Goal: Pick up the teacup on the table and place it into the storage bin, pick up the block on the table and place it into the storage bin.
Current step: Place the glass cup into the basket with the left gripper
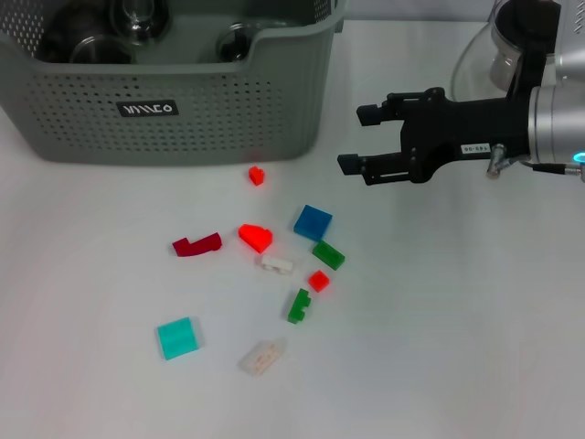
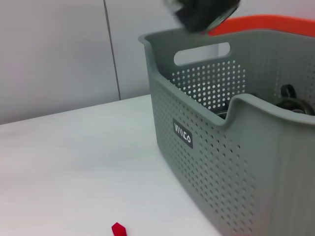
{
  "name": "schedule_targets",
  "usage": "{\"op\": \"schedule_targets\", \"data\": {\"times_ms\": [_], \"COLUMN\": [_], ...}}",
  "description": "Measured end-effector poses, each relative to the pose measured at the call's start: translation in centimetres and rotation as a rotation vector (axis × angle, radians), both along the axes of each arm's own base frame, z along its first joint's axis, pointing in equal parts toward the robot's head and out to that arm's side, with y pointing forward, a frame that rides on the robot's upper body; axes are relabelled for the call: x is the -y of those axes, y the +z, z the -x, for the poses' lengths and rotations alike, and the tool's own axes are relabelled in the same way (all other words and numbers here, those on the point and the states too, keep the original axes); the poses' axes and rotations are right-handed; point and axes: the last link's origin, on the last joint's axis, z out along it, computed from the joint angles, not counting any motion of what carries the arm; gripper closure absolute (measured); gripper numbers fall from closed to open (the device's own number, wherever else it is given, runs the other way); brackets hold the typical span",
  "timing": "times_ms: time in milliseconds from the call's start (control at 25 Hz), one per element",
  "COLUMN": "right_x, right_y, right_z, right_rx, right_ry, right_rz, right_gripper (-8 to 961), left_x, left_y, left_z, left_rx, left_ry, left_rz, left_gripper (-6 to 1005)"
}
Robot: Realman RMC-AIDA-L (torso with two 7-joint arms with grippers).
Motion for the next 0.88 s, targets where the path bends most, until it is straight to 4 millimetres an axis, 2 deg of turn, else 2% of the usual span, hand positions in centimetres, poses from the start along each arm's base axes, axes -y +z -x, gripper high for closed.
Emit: {"op": "schedule_targets", "data": {"times_ms": [200, 400, 520, 640, 880], "right_x": [0.1, 0.3, 0.2, 0.2, 0.2], "right_y": [-0.1, -0.2, -0.1, -0.2, -0.2], "right_z": [0.0, -0.1, -0.2, -0.2, -0.2], "right_rx": [-0.002, -0.007, -0.007, -0.007, -0.006], "right_ry": [-0.007, -0.021, -0.028, -0.028, -0.029], "right_rz": [0.01, 0.02, 0.017, 0.017, 0.018], "right_gripper": [148, 148, 148, 148, 148], "left_x": [-4.3, -7.1, -7.9, -8.0, -8.0], "left_y": [-0.9, -4.7, -7.2, -9.5, -12.5], "left_z": [1.5, 3.0, 3.3, 2.6, 1.9], "left_rx": [-0.023, -0.123, -0.195, -0.246, -0.327], "left_ry": [0.101, 0.153, 0.15, 0.118, 0.068], "left_rz": [-0.139, -0.157, -0.142, -0.123, -0.133], "left_gripper": [940, 939, 938, 938, 936]}}
